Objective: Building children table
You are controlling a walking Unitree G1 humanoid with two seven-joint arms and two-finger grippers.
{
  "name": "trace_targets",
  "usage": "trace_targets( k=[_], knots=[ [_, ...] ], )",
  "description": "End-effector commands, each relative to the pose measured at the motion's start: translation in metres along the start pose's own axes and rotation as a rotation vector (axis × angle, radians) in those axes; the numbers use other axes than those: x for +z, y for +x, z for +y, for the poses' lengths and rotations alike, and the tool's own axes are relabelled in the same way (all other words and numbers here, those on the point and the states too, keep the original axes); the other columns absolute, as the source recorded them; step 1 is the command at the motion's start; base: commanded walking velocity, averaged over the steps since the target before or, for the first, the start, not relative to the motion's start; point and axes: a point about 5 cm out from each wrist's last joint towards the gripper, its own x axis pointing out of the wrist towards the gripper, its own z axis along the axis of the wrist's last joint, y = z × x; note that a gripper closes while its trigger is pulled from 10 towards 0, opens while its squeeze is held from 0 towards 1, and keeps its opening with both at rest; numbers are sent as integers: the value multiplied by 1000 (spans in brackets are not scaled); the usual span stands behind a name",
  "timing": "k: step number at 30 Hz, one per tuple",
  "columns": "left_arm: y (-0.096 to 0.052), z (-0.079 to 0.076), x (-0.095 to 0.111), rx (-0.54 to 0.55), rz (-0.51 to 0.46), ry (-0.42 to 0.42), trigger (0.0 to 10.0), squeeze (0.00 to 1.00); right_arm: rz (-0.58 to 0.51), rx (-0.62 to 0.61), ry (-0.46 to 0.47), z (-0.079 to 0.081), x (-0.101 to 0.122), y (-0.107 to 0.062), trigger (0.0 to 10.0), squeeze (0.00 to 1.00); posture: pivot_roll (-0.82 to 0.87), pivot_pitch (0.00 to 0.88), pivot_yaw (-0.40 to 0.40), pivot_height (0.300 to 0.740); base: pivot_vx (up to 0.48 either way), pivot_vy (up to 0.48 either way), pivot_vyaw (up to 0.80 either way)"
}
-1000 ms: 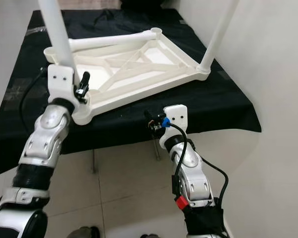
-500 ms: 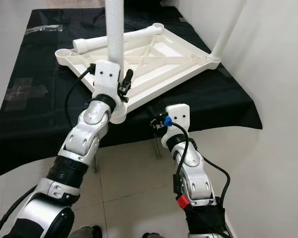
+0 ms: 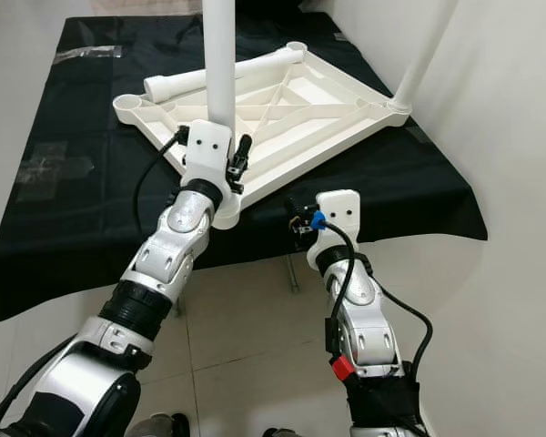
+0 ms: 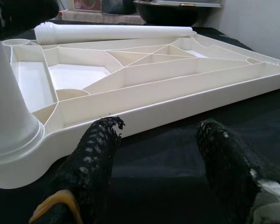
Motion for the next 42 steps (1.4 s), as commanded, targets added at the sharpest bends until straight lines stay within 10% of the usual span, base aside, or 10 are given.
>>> trace_targets(
  k=[1, 3, 4, 10, 11, 21, 34, 42],
  knots=[
    [-3, -60, 20, -161, -53, -97, 10000, 0, 27, -21, -14, -4, -5, -3, 10000, 0, -4, 168, -32, 740, 0, 0, 0],
    [-4, -61, 19, -174, -52, -105, 10000, 122, 30, -20, -9, -4, -5, -3, 10000, 0, 1, 166, -34, 740, 0, 0, 0],
    [-5, -63, 19, -190, -54, -124, 10000, 1000, 33, -15, -4, -2, -7, -4, 10000, 0, 2, 167, -33, 740, 0, 0, 0],
    [-8, -63, 22, -204, -86, -102, 10000, 1000, 35, -2, 7, 3, -9, -4, 10000, 0, 15, 165, -36, 740, 0, 0, 0],
    [-10, -62, 24, -205, -105, -79, 10000, 0, 33, 3, 15, 5, -10, -4, 10000, 0, 17, 166, -35, 740, 0, 0, 0],
    [-27, -46, 30, -223, -182, -25, 10000, 0, 20, 10, 20, 11, -11, -9, 10000, 0, 29, 164, -37, 740, 0, 0, 0],
    [-106, 0, 2, -118, -141, 132, 10000, 0, 1, 143, 82, 15, -18, -23, 10000, 0, 49, 141, -47, 740, 0, 0, 0],
    [-152, 36, -18, 39, 2, 166, 10000, 0, -59, 442, 93, 33, -1, -35, 10000, 0, 44, 119, -45, 740, 0, 0, 0]
  ],
)
